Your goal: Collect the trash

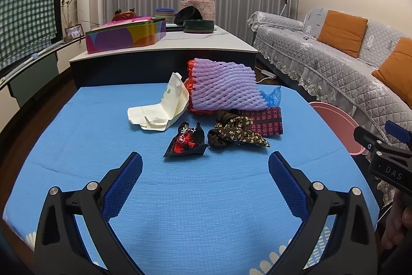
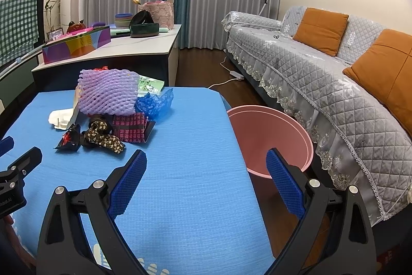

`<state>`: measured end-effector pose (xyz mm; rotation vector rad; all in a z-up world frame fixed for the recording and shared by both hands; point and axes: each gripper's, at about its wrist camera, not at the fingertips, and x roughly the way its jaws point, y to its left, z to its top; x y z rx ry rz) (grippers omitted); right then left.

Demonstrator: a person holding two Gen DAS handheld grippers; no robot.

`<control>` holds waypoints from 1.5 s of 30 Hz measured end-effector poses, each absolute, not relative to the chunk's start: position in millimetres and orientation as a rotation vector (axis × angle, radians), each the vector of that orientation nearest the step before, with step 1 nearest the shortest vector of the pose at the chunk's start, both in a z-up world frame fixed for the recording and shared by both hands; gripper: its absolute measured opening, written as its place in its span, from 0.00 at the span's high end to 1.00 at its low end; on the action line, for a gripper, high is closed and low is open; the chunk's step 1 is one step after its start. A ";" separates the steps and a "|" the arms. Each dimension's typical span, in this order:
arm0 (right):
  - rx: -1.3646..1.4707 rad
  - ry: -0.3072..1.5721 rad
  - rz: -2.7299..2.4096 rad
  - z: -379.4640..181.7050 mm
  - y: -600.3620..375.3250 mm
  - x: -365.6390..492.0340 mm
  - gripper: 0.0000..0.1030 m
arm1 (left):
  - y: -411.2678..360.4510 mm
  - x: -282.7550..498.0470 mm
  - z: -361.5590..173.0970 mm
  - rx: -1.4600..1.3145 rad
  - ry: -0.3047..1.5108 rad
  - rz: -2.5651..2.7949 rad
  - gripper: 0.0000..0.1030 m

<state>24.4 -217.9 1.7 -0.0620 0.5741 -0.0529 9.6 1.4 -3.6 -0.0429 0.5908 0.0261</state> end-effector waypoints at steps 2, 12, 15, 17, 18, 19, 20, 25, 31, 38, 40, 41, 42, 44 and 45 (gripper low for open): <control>-0.056 0.572 -0.054 2.6 -218.0 23.3 0.10 | 1.0 10.7 -3.8 -0.042 0.592 0.026 0.08; -0.058 0.577 -0.047 3.0 -216.4 24.1 0.10 | 0.9 10.1 -4.3 -0.045 0.588 0.024 0.08; -0.064 0.572 -0.045 3.4 -214.5 23.5 0.10 | 1.1 10.2 -4.7 -0.047 0.589 0.024 0.08; -0.064 0.575 -0.044 2.2 -214.8 23.7 0.10 | 1.2 10.2 -4.5 -0.047 0.589 0.024 0.08; -0.063 0.576 -0.044 1.7 -214.9 23.8 0.10 | 1.2 10.1 -4.5 -0.048 0.589 0.024 0.08; -0.062 0.576 -0.046 1.7 -215.4 24.1 0.10 | 1.1 10.1 -4.5 -0.048 0.589 0.024 0.08; -0.061 0.576 -0.046 1.8 -215.8 24.1 0.10 | 1.1 10.2 -4.5 -0.047 0.588 0.025 0.08; -0.058 0.575 -0.044 2.0 -216.6 23.9 0.10 | 1.2 10.1 -4.6 -0.047 0.589 0.025 0.08; -0.059 0.573 -0.044 2.4 -215.5 23.6 0.10 | 1.3 9.6 -4.8 -0.048 0.589 0.025 0.08; -0.056 0.572 -0.048 2.6 -215.2 22.9 0.10 | 1.3 9.6 -4.9 -0.051 0.591 0.024 0.08; -0.054 0.573 -0.044 3.0 -215.7 23.4 0.13 | 1.4 9.5 -5.2 -0.053 0.592 0.026 0.08; -0.052 0.574 -0.041 3.2 -215.4 23.8 0.15 | 1.4 9.7 -5.6 -0.056 0.595 0.029 0.08; -0.051 0.576 -0.039 3.7 -215.1 24.3 0.16 | 1.8 9.5 -6.1 -0.056 0.596 0.031 0.08; -0.047 0.578 -0.031 4.3 -213.1 25.9 0.20 | 3.8 9.9 -6.4 -0.058 0.595 0.042 0.08; -0.042 0.580 -0.023 4.7 -211.5 27.9 0.21 | 5.6 10.5 -6.3 -0.064 0.594 0.047 0.08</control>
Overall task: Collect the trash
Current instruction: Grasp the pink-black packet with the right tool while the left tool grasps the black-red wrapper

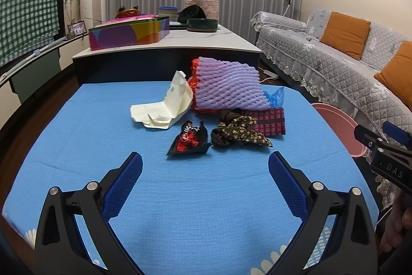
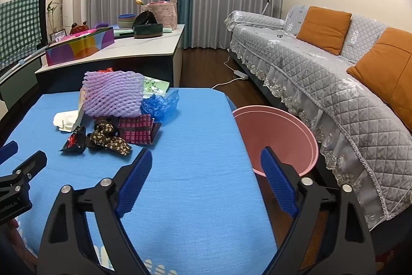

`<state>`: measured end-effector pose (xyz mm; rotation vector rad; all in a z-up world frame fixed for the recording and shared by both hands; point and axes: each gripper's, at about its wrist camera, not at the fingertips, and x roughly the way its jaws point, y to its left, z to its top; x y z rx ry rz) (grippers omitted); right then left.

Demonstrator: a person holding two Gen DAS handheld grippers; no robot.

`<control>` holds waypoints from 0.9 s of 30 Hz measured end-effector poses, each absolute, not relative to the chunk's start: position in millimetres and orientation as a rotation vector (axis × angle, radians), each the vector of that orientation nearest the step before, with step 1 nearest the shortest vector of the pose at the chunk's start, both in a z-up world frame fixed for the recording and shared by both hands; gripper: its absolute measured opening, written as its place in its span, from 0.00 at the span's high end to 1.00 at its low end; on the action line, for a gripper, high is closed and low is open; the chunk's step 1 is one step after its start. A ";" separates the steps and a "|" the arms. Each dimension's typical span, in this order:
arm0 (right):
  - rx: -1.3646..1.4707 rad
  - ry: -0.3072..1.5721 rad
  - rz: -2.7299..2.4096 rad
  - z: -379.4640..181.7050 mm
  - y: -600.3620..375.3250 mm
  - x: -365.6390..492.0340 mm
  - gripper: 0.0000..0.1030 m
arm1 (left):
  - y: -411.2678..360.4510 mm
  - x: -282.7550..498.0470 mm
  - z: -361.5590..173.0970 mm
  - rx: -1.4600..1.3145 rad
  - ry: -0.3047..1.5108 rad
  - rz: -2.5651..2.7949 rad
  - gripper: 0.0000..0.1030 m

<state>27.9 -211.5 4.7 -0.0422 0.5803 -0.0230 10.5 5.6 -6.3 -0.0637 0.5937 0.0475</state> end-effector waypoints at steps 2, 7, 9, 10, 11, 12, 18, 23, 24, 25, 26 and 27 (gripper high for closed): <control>-0.032 0.584 -0.007 5.3 -208.3 31.7 0.26 | 9.8 12.7 -6.6 -0.073 0.595 0.054 0.08; -0.001 0.602 0.053 4.7 -198.7 47.4 0.38 | 19.7 26.1 -10.8 -0.082 0.611 0.074 0.17; 0.017 0.616 0.074 3.4 -195.3 56.6 0.42 | 25.9 34.7 -13.4 -0.097 0.620 0.086 0.21; 0.026 0.626 0.088 2.2 -192.7 63.3 0.44 | 28.6 38.9 -14.7 -0.105 0.625 0.091 0.22; 0.034 0.636 0.101 0.7 -190.1 70.3 0.45 | 32.3 44.9 -16.3 -0.116 0.632 0.099 0.23; 0.039 0.641 0.109 -0.5 -188.2 74.7 0.46 | 34.8 49.5 -17.6 -0.125 0.637 0.104 0.23; 0.047 0.714 0.158 -19.6 -174.0 112.9 0.46 | 41.9 82.0 -24.6 -0.141 0.656 0.126 0.23; 0.067 0.779 0.178 -38.8 -166.7 138.6 0.46 | 48.5 107.9 -39.7 -0.184 0.728 0.153 0.23; 0.069 0.785 0.181 -40.9 -165.6 140.8 0.46 | 47.9 112.0 -43.5 -0.182 0.743 0.157 0.23; 0.068 0.791 0.182 -44.5 -163.6 145.0 0.46 | 47.9 113.7 -45.8 -0.180 0.752 0.159 0.23; 0.067 0.795 0.185 -46.8 -162.2 147.7 0.46 | 46.8 117.7 -50.1 -0.176 0.771 0.161 0.23; 0.064 0.798 0.187 -49.0 -161.0 150.5 0.46 | 47.2 119.5 -52.1 -0.173 0.782 0.162 0.23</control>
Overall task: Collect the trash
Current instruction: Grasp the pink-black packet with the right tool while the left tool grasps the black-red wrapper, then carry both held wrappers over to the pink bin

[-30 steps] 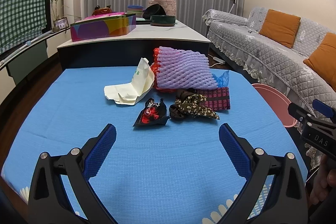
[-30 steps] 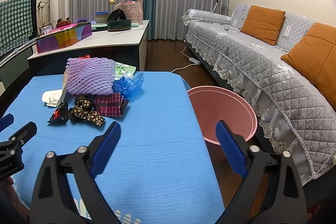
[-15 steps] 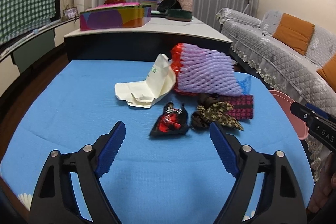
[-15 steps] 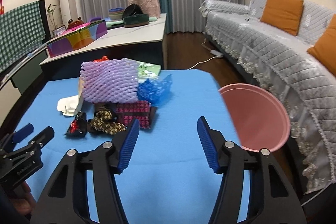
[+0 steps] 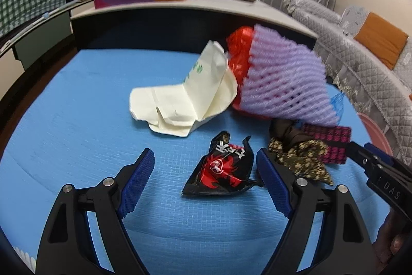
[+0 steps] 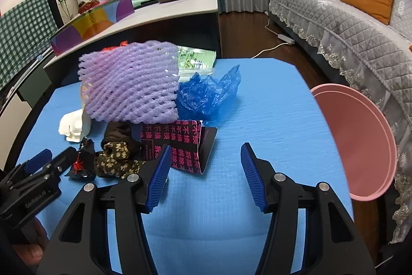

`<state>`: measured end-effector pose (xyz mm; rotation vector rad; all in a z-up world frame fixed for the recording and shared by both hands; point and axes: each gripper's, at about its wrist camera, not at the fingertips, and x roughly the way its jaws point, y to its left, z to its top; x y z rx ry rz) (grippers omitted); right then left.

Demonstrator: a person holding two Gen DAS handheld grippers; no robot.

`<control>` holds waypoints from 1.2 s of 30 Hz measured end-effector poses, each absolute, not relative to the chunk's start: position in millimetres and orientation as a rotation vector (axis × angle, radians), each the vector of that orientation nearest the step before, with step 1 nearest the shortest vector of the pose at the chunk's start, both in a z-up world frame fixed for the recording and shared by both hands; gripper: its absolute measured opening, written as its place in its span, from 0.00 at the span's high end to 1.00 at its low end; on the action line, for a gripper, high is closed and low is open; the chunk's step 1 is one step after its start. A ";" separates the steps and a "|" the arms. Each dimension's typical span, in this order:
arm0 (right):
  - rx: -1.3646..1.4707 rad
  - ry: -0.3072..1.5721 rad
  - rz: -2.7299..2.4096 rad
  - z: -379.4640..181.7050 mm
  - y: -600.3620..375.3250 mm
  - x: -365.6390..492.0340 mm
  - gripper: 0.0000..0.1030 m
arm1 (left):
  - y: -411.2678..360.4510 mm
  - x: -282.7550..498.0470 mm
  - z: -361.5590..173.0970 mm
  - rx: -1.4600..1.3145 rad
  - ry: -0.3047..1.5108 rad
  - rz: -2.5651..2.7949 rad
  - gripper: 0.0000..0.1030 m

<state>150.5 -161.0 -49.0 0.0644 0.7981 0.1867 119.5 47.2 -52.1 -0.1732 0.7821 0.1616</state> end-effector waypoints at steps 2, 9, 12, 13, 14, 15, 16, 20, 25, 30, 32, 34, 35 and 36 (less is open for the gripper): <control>0.072 0.812 0.189 -54.3 -160.8 156.8 0.46 | 47.5 123.5 -58.3 -0.182 0.814 0.159 0.23; 0.061 0.842 0.218 -62.6 -155.0 164.2 0.74 | 46.4 128.7 -66.4 -0.190 0.853 0.154 0.30; 0.063 0.849 0.253 -63.4 -152.3 163.5 0.88 | 43.4 129.9 -66.2 -0.194 0.853 0.121 0.46; 0.062 0.846 0.259 -62.5 -152.2 162.0 0.90 | 41.1 129.9 -65.0 -0.188 0.854 0.113 0.52; 0.060 0.844 0.268 -60.7 -151.7 159.9 0.91 | 39.3 130.0 -63.8 -0.184 0.853 0.106 0.55; 0.058 0.841 0.276 -58.2 -151.7 157.4 0.92 | 37.6 130.1 -63.1 -0.172 0.852 0.107 0.56; 0.057 0.839 0.277 -56.5 -151.8 156.1 0.93 | 37.4 129.8 -63.0 -0.171 0.851 0.106 0.56; 0.057 0.820 0.274 -45.0 -156.4 146.3 0.98 | 39.2 126.1 -58.8 -0.165 0.831 0.118 0.64; 0.051 0.796 0.231 -31.4 -166.9 134.3 0.99 | 42.0 120.7 -51.1 -0.166 0.809 0.126 0.67; 0.058 0.773 0.168 -17.2 -184.6 118.4 0.99 | 40.1 113.2 -44.6 -0.158 0.789 0.122 0.67; 0.059 0.759 0.146 -9.4 -191.3 111.9 0.99 | 39.1 110.0 -39.7 -0.155 0.773 0.116 0.67; 0.061 0.737 0.129 1.2 -197.1 104.4 0.99 | 37.6 106.2 -34.4 -0.152 0.757 0.110 0.67; 0.057 0.722 0.124 5.6 -199.2 100.0 0.99 | 36.2 104.0 -30.9 -0.151 0.748 0.104 0.67; 0.045 0.702 0.118 10.8 -200.6 94.7 0.99 | 34.2 101.6 -28.5 -0.148 0.741 0.098 0.67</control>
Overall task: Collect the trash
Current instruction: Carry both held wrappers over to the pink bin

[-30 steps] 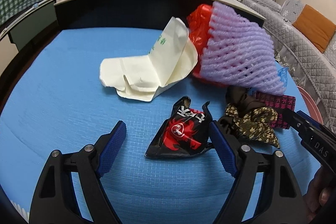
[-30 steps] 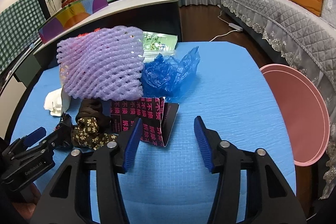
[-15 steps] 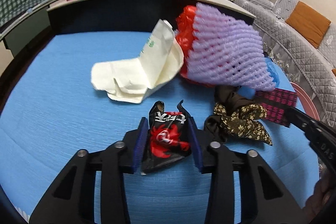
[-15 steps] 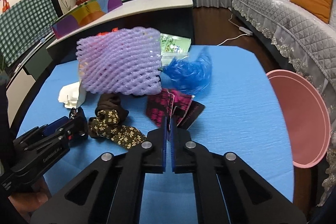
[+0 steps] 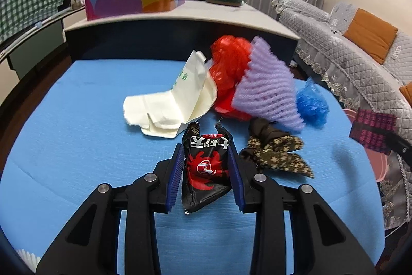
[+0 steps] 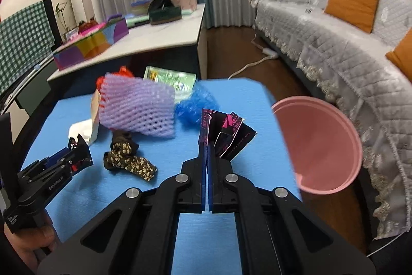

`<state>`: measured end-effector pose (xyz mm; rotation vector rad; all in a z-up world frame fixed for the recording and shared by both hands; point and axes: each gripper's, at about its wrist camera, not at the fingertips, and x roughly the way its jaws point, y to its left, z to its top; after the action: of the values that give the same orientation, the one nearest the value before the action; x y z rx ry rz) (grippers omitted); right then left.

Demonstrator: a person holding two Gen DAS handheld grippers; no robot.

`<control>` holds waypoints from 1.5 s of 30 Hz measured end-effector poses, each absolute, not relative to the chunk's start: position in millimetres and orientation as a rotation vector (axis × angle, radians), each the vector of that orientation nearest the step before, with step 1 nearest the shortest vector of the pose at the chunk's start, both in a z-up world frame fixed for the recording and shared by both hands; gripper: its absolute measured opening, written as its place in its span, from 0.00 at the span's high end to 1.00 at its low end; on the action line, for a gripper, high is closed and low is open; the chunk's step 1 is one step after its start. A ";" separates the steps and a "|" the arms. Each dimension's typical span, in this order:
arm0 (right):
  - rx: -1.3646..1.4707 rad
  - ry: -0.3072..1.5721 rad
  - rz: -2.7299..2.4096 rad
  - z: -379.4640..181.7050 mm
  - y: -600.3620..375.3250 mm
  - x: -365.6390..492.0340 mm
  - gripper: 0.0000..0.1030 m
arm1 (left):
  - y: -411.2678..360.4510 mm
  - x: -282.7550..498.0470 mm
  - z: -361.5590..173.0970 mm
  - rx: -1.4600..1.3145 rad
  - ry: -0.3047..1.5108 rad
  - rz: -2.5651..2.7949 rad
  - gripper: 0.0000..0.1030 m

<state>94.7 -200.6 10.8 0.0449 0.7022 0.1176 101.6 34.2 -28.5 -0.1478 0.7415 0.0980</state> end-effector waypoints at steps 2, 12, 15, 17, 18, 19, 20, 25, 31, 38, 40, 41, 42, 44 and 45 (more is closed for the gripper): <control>0.017 0.674 0.104 17.8 -203.5 85.5 0.99 | 30.5 96.4 -22.9 -0.133 0.724 0.085 0.67; 0.021 0.606 0.062 33.8 -230.0 62.3 0.99 | 20.7 82.5 -3.6 -0.098 0.666 0.055 0.67; 0.030 0.583 0.048 39.7 -238.4 58.0 0.99 | 12.2 82.8 -1.2 -0.087 0.662 0.041 0.67; 0.037 0.568 0.038 44.8 -245.8 56.6 0.99 | 4.8 83.1 1.2 -0.077 0.656 0.026 0.67; 0.041 0.565 0.035 46.6 -248.4 56.6 0.99 | 0.8 83.4 2.4 -0.073 0.652 0.018 0.67; 0.043 0.558 0.029 49.0 -252.3 55.8 0.99 | -3.5 84.0 4.0 -0.069 0.648 0.009 0.67; 0.041 0.551 0.020 51.5 -256.2 54.8 0.99 | -8.5 84.8 5.8 -0.066 0.643 -0.002 0.67; 0.049 0.532 -0.015 64.8 -277.4 51.6 0.99 | -32.6 88.9 13.8 -0.054 0.629 -0.060 0.67; 0.077 0.517 -0.059 88.9 -316.5 51.2 0.99 | -68.9 93.3 30.9 -0.031 0.600 -0.147 0.67; 0.086 0.516 -0.089 109.6 -358.3 67.5 0.99 | -103.5 104.0 45.7 -0.023 0.583 -0.222 0.67; 0.075 0.528 -0.088 112.0 -365.9 76.7 0.99 | -115.3 110.3 49.1 -0.021 0.580 -0.243 0.67; 0.060 0.530 -0.084 114.4 -368.5 81.7 0.99 | -119.5 112.4 50.2 -0.019 0.578 -0.251 0.67; 0.047 0.530 -0.082 116.5 -369.7 85.4 0.99 | -124.9 114.4 52.0 -0.015 0.574 -0.261 0.67; 0.016 0.526 -0.077 121.7 -373.3 94.9 0.99 | -137.4 119.2 55.9 -0.005 0.562 -0.286 0.67; 0.006 0.525 -0.077 123.7 -375.9 100.4 0.99 | -143.8 122.8 57.6 0.000 0.558 -0.295 0.67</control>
<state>100.4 -375.9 123.7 0.0064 0.5253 -0.0768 122.8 -143.8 57.6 -0.0005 0.5582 -0.2954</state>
